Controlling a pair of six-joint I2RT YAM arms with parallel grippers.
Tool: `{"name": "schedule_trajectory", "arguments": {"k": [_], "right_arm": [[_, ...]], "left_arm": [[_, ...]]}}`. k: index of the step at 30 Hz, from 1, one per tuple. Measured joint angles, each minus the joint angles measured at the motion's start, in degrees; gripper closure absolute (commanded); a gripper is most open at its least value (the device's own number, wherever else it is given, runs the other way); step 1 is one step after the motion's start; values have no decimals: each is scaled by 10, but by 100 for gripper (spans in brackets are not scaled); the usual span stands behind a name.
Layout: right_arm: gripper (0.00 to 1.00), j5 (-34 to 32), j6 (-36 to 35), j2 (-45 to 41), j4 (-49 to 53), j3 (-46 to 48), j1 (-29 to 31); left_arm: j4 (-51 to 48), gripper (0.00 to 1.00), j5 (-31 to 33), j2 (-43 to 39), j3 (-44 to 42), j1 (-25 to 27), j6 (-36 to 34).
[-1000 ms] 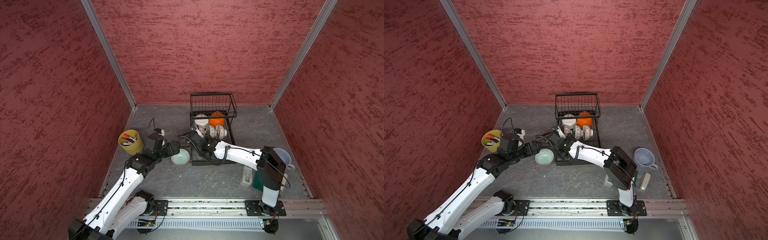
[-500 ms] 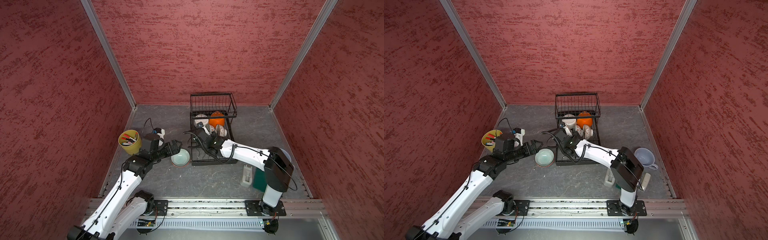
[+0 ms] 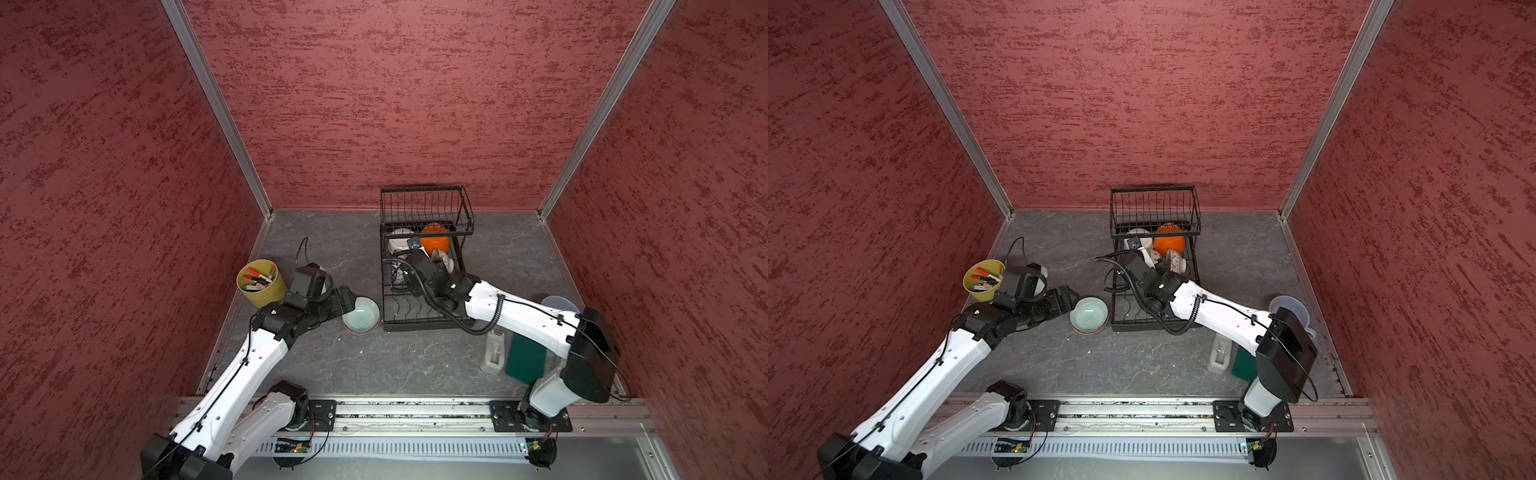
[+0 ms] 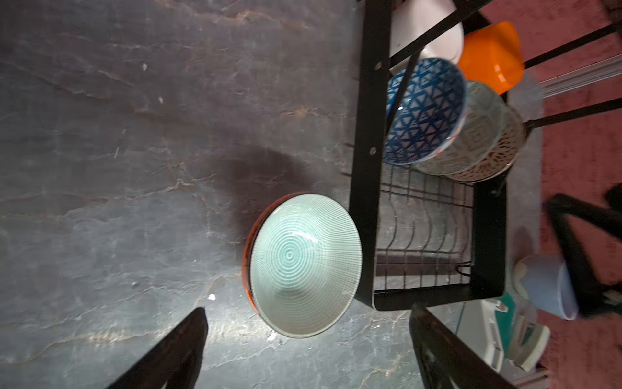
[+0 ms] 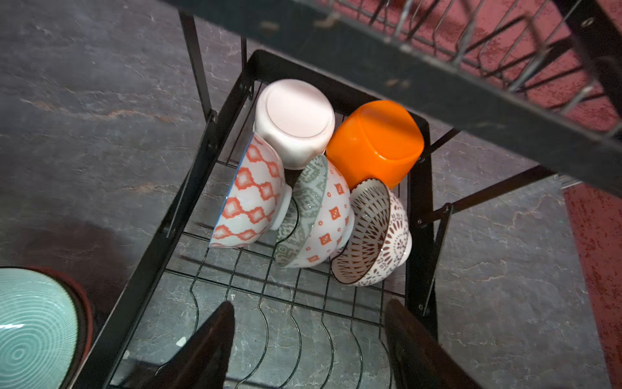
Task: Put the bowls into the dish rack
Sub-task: 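Lower the left gripper onto the rim of the green-striped bowl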
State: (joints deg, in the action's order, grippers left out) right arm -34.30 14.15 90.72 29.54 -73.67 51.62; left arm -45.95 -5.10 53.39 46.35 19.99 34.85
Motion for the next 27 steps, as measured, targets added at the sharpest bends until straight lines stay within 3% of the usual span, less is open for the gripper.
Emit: {"name": "schedule_trajectory", "arguments": {"k": [6, 16, 27], "right_arm": [[28, 9, 6, -47, -10, 31, -2], [28, 18, 7, -57, -29, 78, -5], [28, 18, 6, -79, -57, 89, -5]], "left_arm": [[-42, 24, 36, 44, 3, 25, 19], [-70, 51, 80, 129, 33, 69, 36], [-69, 61, 91, 179, 39, 71, 37]]}}
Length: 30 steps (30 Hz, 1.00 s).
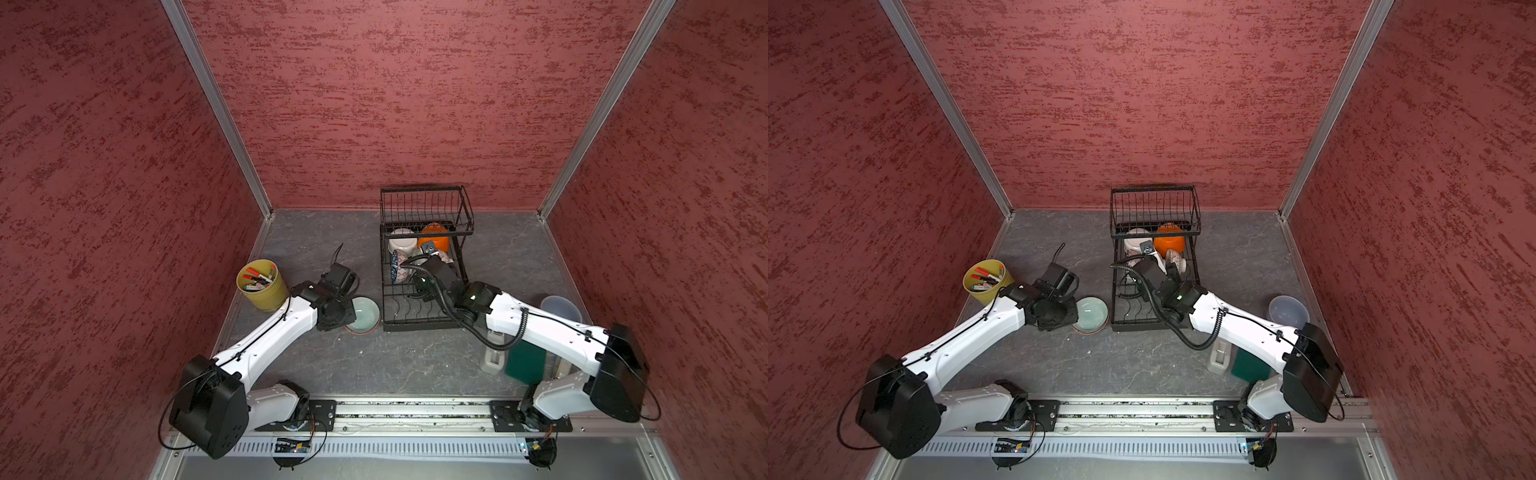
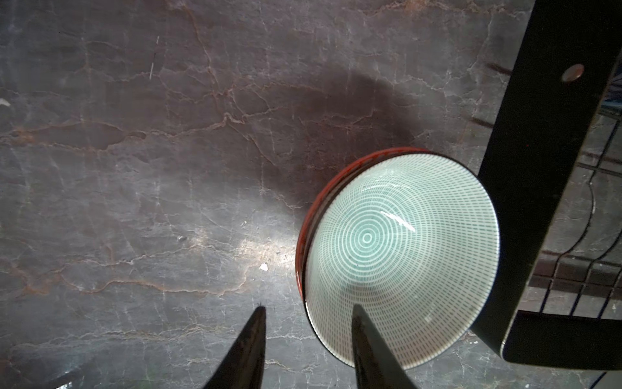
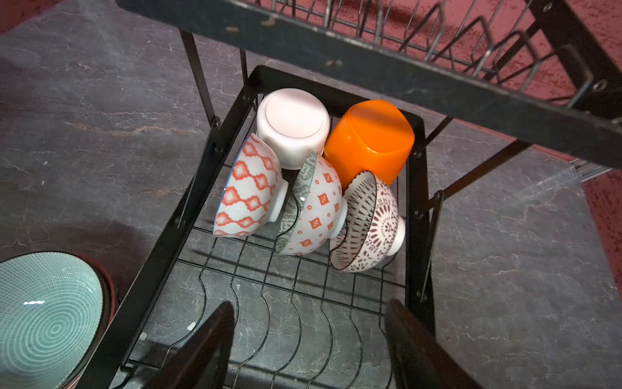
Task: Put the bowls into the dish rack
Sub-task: 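Lower the left gripper onto the rim of the green-striped bowl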
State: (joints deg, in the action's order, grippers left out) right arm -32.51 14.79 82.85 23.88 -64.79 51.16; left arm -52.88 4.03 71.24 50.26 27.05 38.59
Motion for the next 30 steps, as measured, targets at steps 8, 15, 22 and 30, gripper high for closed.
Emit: {"name": "schedule_trajectory", "arguments": {"k": [8, 15, 22, 30], "right_arm": [[28, 0, 0, 0, -5, 2, -1], [28, 1, 0, 0, -13, 12, -4], [28, 3, 0, 0, -17, 12, -4], [28, 4, 0, 0, -18, 12, -6]], "left_arm": [[7, 68, -1, 26, 0, 0, -5], [13, 74, -1, 46, 2, 2, -10], [15, 79, -1, 52, 9, 4, -14], [15, 84, -1, 61, 9, 4, -21]]}}
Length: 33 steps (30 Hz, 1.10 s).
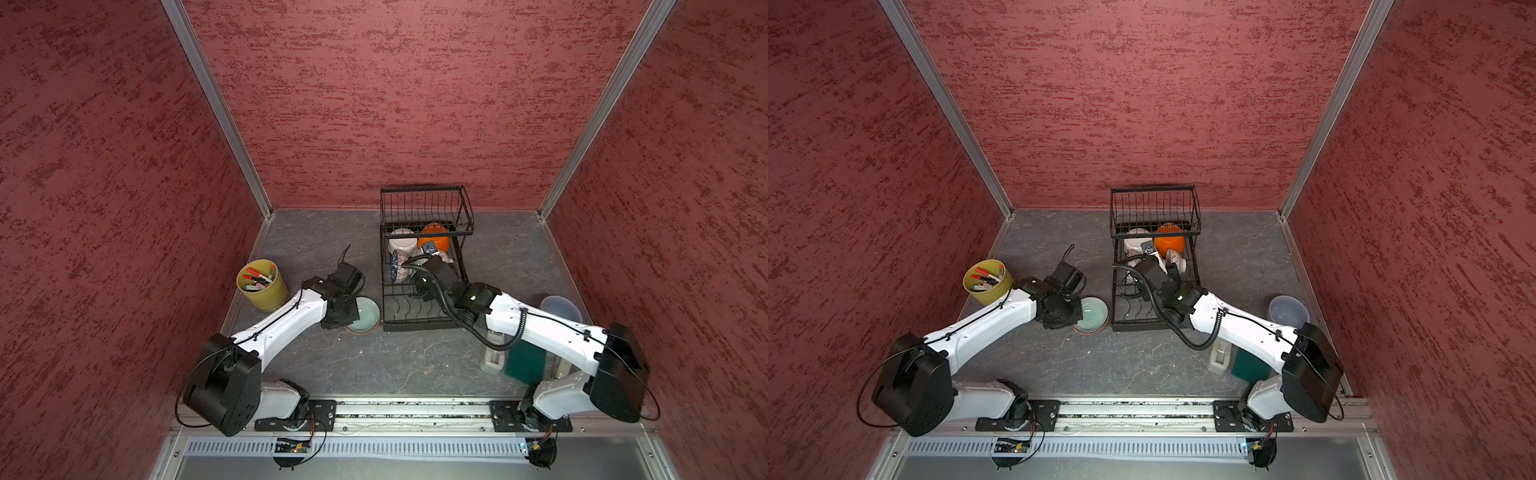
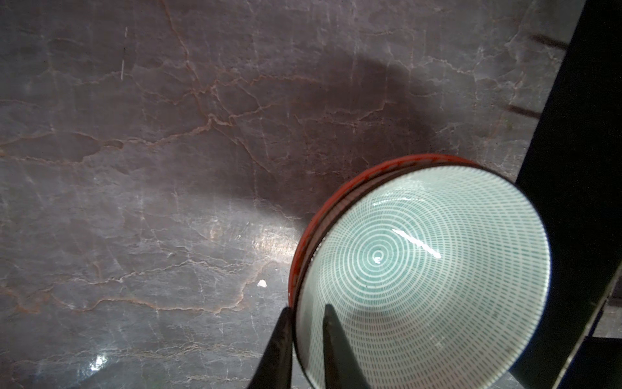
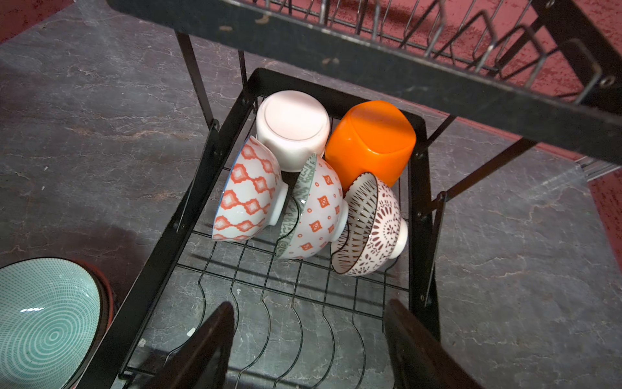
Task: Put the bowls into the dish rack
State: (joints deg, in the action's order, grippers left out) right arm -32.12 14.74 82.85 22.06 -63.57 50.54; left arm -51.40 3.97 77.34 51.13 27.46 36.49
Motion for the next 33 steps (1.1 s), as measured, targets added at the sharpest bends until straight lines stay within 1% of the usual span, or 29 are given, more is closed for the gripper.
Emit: {"name": "schedule_trajectory", "arguments": {"k": [13, 22, 29, 33], "right_arm": [[28, 5, -2, 0, 0, 0, -2], [28, 16, -2, 2, -1, 0, -2], [28, 41, -2, 22, 0, 0, -4], [28, 65, -2, 23, 0, -3, -5]], "left_arm": [[17, 100, 5, -8, 2, 0, -5], [26, 100, 4, -41, -9, 2, -15], [49, 100, 1, -105, -35, 2, -28], [58, 100, 0, -134, -36, 4, -34]]}}
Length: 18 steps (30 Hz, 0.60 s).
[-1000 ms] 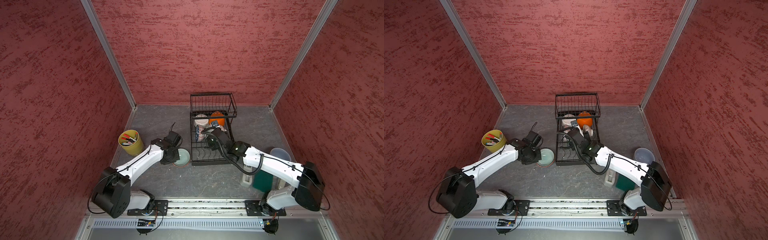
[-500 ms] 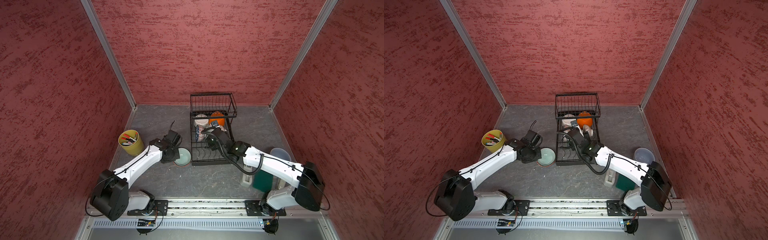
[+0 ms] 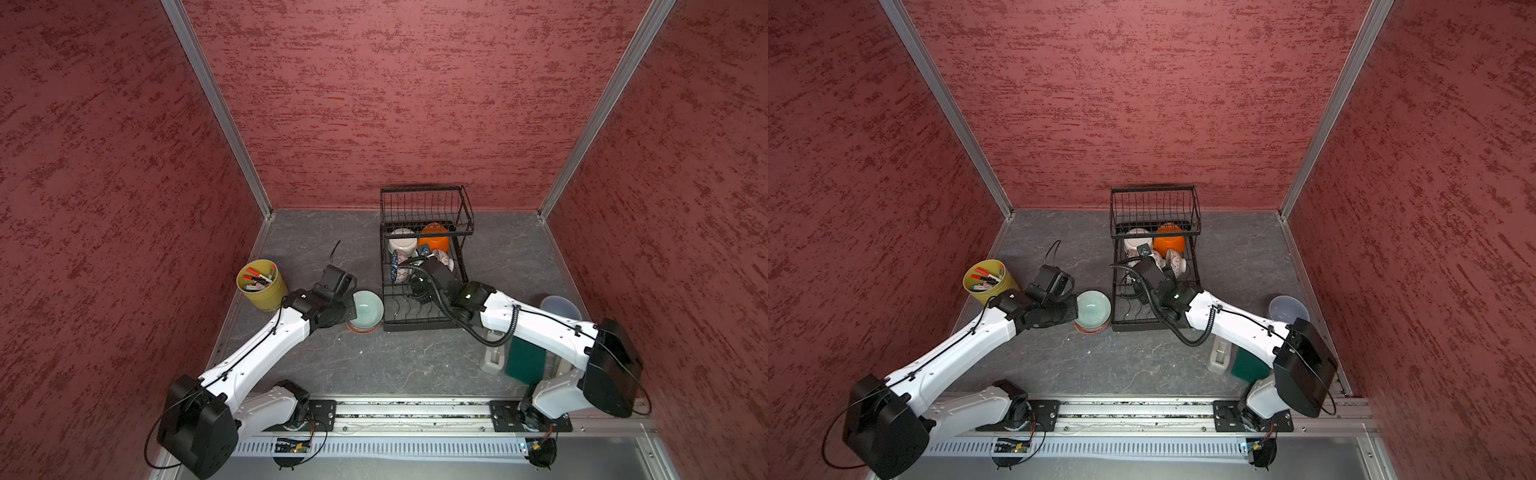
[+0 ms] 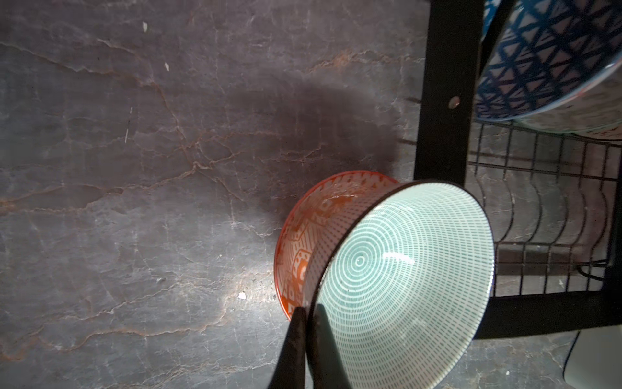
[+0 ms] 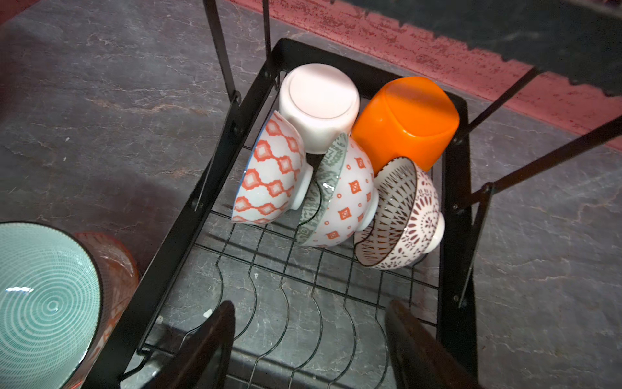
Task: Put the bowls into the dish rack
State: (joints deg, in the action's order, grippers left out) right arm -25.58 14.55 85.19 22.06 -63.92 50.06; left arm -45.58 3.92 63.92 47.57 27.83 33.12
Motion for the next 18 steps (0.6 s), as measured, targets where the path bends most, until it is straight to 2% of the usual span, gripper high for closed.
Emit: {"name": "schedule_trajectory", "arguments": {"k": [4, 7, 18], "right_arm": [[29, 41, 0, 5, 0, -8, 0], [33, 78, -2, 14, 0, -19, 0], [42, 241, 1, 53, -15, -49, 0]], "left_arm": [[7, 100, 0, -20, 0, 0, -4], [13, 100, 0, -29, -7, 0, -5], [20, 100, 0, -36, -16, 2, -6]]}}
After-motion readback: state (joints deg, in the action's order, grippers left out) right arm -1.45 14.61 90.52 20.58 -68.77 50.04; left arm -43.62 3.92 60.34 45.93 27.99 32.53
